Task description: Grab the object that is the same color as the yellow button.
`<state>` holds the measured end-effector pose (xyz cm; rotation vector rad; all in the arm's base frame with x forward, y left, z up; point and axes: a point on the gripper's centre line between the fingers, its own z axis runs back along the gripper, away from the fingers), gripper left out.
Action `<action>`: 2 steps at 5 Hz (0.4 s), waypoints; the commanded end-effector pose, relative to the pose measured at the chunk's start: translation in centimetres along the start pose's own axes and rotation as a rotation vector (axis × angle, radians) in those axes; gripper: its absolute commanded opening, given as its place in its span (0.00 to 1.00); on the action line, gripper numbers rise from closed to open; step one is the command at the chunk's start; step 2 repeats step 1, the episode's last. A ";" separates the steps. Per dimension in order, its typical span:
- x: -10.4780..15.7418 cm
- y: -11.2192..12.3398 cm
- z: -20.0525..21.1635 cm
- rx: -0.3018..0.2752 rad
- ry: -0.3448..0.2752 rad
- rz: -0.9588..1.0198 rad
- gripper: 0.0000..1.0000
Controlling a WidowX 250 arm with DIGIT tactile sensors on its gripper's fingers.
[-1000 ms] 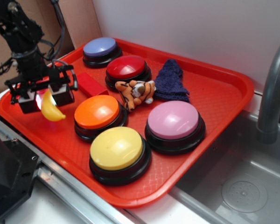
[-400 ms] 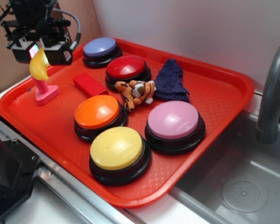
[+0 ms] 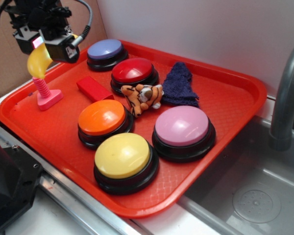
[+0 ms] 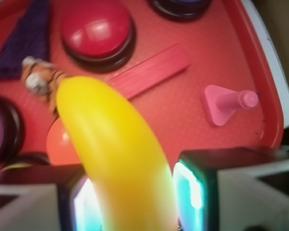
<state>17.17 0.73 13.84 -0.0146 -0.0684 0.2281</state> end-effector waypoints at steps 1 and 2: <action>0.1 -0.4 1.5 -0.073 -0.031 -0.026 0.00; 0.1 -0.4 1.5 -0.073 -0.031 -0.026 0.00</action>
